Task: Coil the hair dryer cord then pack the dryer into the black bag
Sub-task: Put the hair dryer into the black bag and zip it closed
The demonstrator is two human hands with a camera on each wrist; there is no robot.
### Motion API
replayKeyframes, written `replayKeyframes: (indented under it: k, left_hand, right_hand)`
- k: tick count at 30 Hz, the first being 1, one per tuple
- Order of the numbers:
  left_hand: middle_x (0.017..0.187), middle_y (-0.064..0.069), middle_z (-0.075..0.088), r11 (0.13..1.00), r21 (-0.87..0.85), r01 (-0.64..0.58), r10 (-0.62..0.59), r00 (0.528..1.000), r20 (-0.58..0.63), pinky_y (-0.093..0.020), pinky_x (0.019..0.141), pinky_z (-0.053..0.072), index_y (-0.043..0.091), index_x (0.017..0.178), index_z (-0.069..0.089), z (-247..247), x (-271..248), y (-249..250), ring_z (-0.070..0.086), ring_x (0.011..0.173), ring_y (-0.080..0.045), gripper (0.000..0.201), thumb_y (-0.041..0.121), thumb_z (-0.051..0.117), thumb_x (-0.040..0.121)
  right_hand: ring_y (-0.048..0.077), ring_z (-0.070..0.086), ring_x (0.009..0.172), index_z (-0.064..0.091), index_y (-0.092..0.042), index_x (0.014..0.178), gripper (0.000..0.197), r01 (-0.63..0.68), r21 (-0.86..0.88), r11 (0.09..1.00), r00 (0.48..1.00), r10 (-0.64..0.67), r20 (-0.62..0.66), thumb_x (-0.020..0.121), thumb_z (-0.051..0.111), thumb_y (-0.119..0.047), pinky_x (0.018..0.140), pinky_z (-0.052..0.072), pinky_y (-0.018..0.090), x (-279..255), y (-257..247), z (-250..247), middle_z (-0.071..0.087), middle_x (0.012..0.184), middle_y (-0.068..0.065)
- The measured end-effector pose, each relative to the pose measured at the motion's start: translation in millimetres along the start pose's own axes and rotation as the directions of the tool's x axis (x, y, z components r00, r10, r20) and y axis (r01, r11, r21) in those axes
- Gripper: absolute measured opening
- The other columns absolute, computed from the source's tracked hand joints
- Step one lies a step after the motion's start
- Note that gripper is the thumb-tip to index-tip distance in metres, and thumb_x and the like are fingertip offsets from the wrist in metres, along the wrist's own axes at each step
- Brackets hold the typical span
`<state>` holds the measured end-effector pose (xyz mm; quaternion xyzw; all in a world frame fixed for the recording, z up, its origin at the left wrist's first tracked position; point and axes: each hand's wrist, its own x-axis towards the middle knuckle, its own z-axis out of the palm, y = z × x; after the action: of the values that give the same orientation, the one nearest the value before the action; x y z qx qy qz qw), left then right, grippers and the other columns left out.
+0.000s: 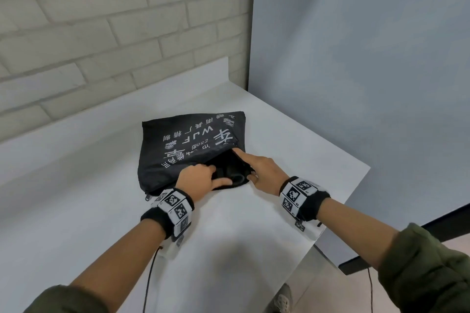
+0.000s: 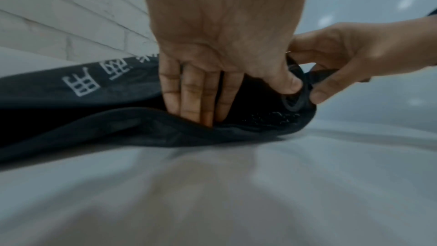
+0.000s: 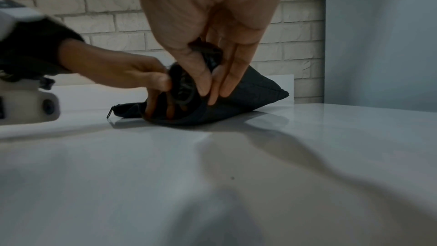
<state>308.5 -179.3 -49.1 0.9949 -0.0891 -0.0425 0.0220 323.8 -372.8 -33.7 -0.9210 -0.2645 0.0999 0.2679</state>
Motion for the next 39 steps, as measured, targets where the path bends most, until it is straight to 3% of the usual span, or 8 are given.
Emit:
replayKeyframes:
  k: [4,10,15,20,24,29,34,39]
  left_hand:
    - [0.100,-0.015,0.068,0.974,-0.059,0.218,-0.217,0.976,0.028,-0.036,0.080,0.046,0.007,0.096,0.066,-7.0,27.6,8.5,0.062,0.096,-0.033,0.073,0.070,0.032,0.081]
    - [0.114,-0.016,0.062,0.958,-0.132,0.256,-0.237,0.961,0.141,-0.037,0.086,0.043,0.006,0.109,0.057,-7.0,37.3,11.6,0.058,0.106,-0.033,0.065,0.062,0.037,0.086]
    - [0.097,-0.004,0.059,0.930,-0.323,0.176,-0.119,0.975,0.188,-0.032,0.086,0.045,0.012,0.105,0.059,-3.7,-4.0,-7.0,0.060,0.099,-0.026,0.035,0.041,0.054,0.087]
    - [0.081,-0.011,0.070,0.652,-0.706,0.277,-0.273,0.954,0.122,-0.039,0.080,0.055,0.012,0.077,0.066,-7.0,-48.6,-47.0,0.065,0.071,-0.021,0.012,0.020,0.059,0.084]
    - [0.078,-0.014,0.067,0.431,-0.837,0.336,-0.618,0.786,-0.003,-0.039,0.079,0.055,0.007,0.078,0.066,-7.9,-65.9,-91.4,0.064,0.072,-0.030,0.014,0.008,0.053,0.084]
    - [0.073,-0.013,0.063,0.183,-0.890,0.417,-0.783,0.609,0.124,-0.038,0.077,0.054,0.002,0.082,0.064,3.7,-70.2,-131.0,0.056,0.056,-0.021,0.015,0.010,0.052,0.086]
    - [0.056,-0.004,0.064,0.138,-0.858,0.495,-0.713,0.651,0.262,-0.038,0.084,0.055,0.011,0.056,0.061,18.6,-66.1,-136.3,0.064,0.066,-0.026,0.030,0.023,0.062,0.084]
    - [0.033,-0.001,0.057,0.018,-0.845,0.534,-0.655,0.645,0.393,-0.023,0.050,0.054,0.002,0.056,0.056,15.3,-54.1,-129.1,0.052,0.028,-0.009,0.036,0.022,0.065,0.084]
  right_hand:
    - [0.033,0.056,0.109,0.022,-0.021,0.145,0.074,0.038,-0.081,0.996,0.999,-0.039,-0.016,0.081,0.046,0.006,0.089,0.040,0.029,1.9,0.8,-5.1,0.055,0.135,0.010]
    - [0.035,0.057,0.107,0.032,-0.023,0.142,0.067,-0.032,-0.105,0.994,0.999,0.028,-0.032,0.082,0.044,0.006,0.084,0.038,0.025,19.3,19.8,-14.0,0.060,0.126,0.015]
    - [0.024,0.059,0.111,0.070,-0.015,0.098,0.037,-0.104,-0.023,0.994,0.983,0.099,-0.156,0.075,0.046,0.002,0.083,0.035,0.018,21.0,27.2,-12.6,0.055,0.136,0.003]
    - [0.034,0.054,0.114,0.070,-0.012,0.067,0.025,0.048,-0.040,0.998,0.944,-0.058,-0.324,0.066,0.046,-0.009,0.099,0.040,0.041,30.7,-7.2,6.1,0.065,0.116,0.015]
    - [0.024,0.058,0.085,0.069,-0.008,0.075,0.016,0.144,0.069,0.987,0.962,-0.124,-0.242,0.077,0.052,-0.011,0.082,0.047,0.034,37.1,-53.1,30.5,0.067,0.089,0.010]
    - [0.022,0.064,0.083,0.068,-0.014,0.085,0.014,-0.038,0.139,0.990,0.999,0.039,-0.006,0.082,0.058,-0.023,0.081,0.053,0.037,51.1,-104.2,68.5,0.071,0.089,0.004]
    - [0.027,0.064,0.091,0.068,-0.010,0.084,0.024,-0.171,0.166,0.971,0.984,0.158,0.088,0.083,0.059,-0.032,0.084,0.052,0.036,67.7,-138.1,92.8,0.071,0.093,0.009]
    - [0.030,0.064,0.087,0.069,-0.009,0.078,0.027,-0.273,0.170,0.947,0.960,0.255,0.119,0.078,0.062,-0.035,0.077,0.054,0.035,82.2,-150.3,103.9,0.069,0.090,0.012]
